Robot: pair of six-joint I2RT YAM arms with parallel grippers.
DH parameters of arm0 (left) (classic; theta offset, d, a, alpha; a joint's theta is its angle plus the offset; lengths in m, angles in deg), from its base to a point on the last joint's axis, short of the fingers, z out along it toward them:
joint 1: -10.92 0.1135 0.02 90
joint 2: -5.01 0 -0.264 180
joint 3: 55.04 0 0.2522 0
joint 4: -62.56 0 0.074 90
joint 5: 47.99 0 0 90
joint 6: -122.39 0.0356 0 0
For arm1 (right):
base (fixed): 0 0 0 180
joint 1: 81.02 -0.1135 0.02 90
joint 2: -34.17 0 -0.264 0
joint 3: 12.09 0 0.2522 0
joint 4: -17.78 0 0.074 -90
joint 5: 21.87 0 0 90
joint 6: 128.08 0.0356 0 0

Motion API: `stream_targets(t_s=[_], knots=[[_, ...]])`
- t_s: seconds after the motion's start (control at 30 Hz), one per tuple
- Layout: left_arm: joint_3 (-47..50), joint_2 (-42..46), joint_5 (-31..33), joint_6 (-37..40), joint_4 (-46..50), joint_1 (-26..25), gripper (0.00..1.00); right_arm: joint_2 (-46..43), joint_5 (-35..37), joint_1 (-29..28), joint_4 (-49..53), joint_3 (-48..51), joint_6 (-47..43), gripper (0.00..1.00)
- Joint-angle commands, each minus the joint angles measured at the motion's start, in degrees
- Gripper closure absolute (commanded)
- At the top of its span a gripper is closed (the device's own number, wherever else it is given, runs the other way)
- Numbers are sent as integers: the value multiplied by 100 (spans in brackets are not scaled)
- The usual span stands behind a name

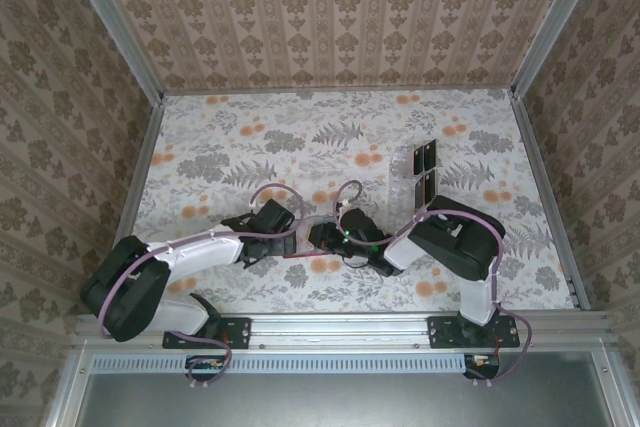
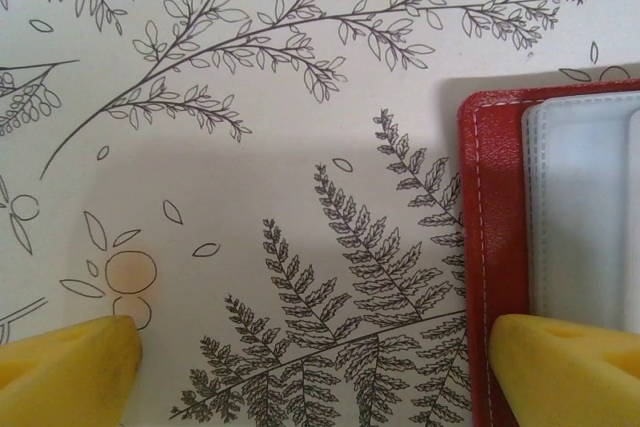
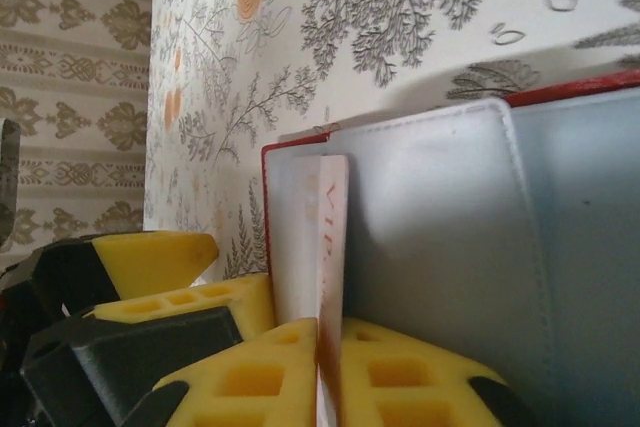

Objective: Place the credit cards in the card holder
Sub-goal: Insert the credit card into the card slot.

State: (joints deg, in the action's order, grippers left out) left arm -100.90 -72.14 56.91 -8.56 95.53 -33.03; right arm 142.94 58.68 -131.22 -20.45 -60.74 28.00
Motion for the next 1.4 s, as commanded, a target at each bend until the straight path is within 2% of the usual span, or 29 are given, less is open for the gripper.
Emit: stream_targets(t_s=[0.0, 0.2, 0.3, 0.43, 0.5, 0.6, 0.73, 0.87, 1.07, 1.37], knots=[[125, -83, -34, -36, 84, -12, 0, -246, -62, -69, 1708, -241, -348, 69], [138, 48, -271, 0, -6, 292, 0, -816, 53, -55, 3647, -962, -1040, 48], [133, 265, -309, 25, 13, 432, 0, -960, 127, -51, 4457, -1371, -1333, 44], [126, 611, -340, 92, 117, 576, 0, -1023, 277, -23, 5175, -1772, -1571, 44], [138, 744, -338, 121, 176, 640, 0, -1012, 342, -6, 5395, -1899, -1625, 46], [160, 858, -328, 154, 266, 732, 0, -942, 495, 17, 5786, -2103, -1711, 58], [187, 825, -284, 152, 325, 779, 0, -799, 695, 16, 6195, -2331, -1826, 82], [197, 696, -260, 117, 330, 791, 0, -591, 704, 16, 6276, -2497, -1923, 92], [210, 484, -259, 110, 286, 791, 0, -384, 668, 16, 6282, -2658, -1968, 97], [208, 181, -257, 117, 165, 791, 0, -73, 618, 18, 6324, -2837, -2044, 97]])
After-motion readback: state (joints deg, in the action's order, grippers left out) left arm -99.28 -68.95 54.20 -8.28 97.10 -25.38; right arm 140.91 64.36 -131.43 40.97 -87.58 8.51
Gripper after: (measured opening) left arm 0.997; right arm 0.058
